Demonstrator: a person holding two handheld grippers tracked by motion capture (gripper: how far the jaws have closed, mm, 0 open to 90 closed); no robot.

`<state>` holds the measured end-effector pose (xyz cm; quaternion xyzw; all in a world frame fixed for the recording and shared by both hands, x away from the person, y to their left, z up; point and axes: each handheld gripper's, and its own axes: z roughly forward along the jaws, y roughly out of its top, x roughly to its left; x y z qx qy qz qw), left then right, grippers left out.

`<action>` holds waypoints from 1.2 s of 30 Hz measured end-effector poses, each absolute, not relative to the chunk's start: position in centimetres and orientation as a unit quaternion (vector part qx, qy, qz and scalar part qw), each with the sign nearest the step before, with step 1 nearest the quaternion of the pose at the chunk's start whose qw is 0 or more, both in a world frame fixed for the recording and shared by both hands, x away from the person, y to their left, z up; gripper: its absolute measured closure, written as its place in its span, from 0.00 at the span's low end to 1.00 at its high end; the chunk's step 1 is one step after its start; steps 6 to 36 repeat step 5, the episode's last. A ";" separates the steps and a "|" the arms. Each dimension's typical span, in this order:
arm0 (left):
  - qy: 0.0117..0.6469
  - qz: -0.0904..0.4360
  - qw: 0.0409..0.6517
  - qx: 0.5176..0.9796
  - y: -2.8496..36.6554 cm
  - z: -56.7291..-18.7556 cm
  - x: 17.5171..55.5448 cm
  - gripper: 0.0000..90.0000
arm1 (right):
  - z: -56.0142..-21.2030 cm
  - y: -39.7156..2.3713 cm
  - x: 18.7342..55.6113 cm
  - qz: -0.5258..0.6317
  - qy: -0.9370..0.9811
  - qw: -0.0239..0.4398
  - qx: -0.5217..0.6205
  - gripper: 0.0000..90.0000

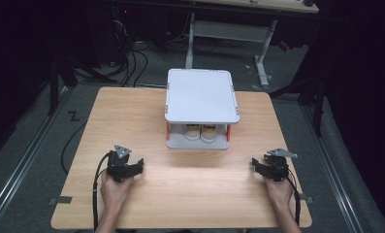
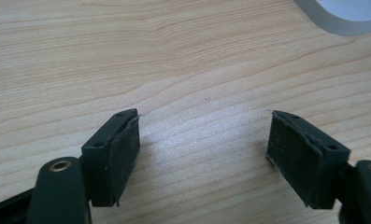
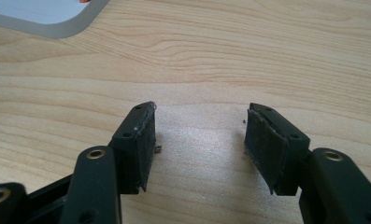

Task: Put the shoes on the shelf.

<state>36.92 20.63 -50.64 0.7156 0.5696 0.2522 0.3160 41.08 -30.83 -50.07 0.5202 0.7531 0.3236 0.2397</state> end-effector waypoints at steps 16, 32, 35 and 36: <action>0.571 0.253 0.315 0.715 20.6 -50.6 36.9 0.28 | -50.1 -30.8 41.1 0.325 0.755 0.237 0.518 0.45; 0.571 0.253 0.315 0.715 20.6 -50.6 36.9 0.28 | -50.1 -30.8 41.1 0.325 0.755 0.237 0.518 0.45; 0.571 0.253 0.315 0.715 20.6 -50.6 36.9 0.28 | -50.1 -30.8 41.1 0.325 0.755 0.237 0.518 0.45; 0.571 0.253 0.315 0.715 20.6 -50.6 36.9 0.28 | -50.1 -30.8 41.1 0.325 0.755 0.237 0.518 0.45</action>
